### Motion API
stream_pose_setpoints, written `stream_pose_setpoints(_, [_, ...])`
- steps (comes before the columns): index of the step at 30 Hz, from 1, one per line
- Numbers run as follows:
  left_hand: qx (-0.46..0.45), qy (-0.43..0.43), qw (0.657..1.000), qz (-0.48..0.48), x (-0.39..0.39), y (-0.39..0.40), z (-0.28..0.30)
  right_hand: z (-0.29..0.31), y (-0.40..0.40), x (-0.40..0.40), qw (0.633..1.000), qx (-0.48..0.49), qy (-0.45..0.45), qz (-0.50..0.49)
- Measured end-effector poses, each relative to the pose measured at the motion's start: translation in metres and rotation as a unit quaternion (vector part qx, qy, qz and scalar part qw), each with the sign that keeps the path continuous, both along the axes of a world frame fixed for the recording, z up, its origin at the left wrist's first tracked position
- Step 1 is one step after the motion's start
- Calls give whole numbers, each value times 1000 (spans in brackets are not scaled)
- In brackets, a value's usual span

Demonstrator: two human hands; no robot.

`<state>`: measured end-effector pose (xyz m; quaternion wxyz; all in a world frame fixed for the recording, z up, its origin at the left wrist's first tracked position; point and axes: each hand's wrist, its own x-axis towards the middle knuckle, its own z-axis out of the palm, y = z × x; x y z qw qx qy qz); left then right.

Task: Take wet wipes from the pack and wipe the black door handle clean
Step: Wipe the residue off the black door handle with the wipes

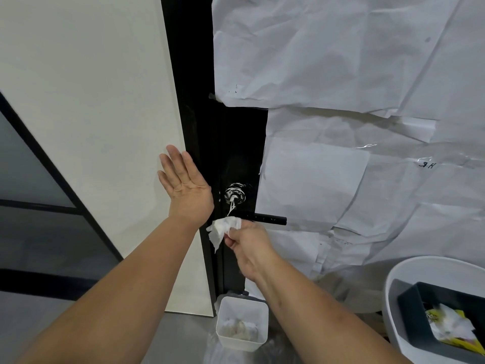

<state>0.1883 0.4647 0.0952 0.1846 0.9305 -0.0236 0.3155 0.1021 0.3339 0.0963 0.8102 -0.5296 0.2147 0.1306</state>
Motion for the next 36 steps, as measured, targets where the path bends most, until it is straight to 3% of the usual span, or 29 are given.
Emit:
stream_pose_setpoints(3, [2, -3, 1000, -2, 0, 1, 0, 0, -4, 3, 997, -59, 48, -15])
stream_pose_setpoints(8, [2, -2, 1000, -3, -1, 0, 0, 9, -11, 14, 995, -11, 82, -58])
stream_pose_setpoints(11, [4, -4, 1000, -2, 1, 1, -2, 14, -6, 17, 993, -47, 103, -29])
stream_pose_setpoints(16, [0, -2, 1000, -3, 1, 1, -1, 16, -2, 6, 991, -127, 32, 34])
stream_pose_setpoints(21, [3, 1, 1000, -3, 1, 1, -1, 15, -11, 15, 982, -162, 92, 21])
stream_pose_setpoints(26, [3, 7, 1000, -4, 1, 2, -1, 27, -9, 3, 977, -190, -48, 86])
stream_pose_setpoints(30, [1, 9, 1000, -7, 0, 1, -1, 19, -16, 2, 967, -239, -27, 83])
stream_pose_setpoints(36, [4, 10, 1000, -7, -2, 1, 0, 18, -21, 4, 975, -216, 4, 56])
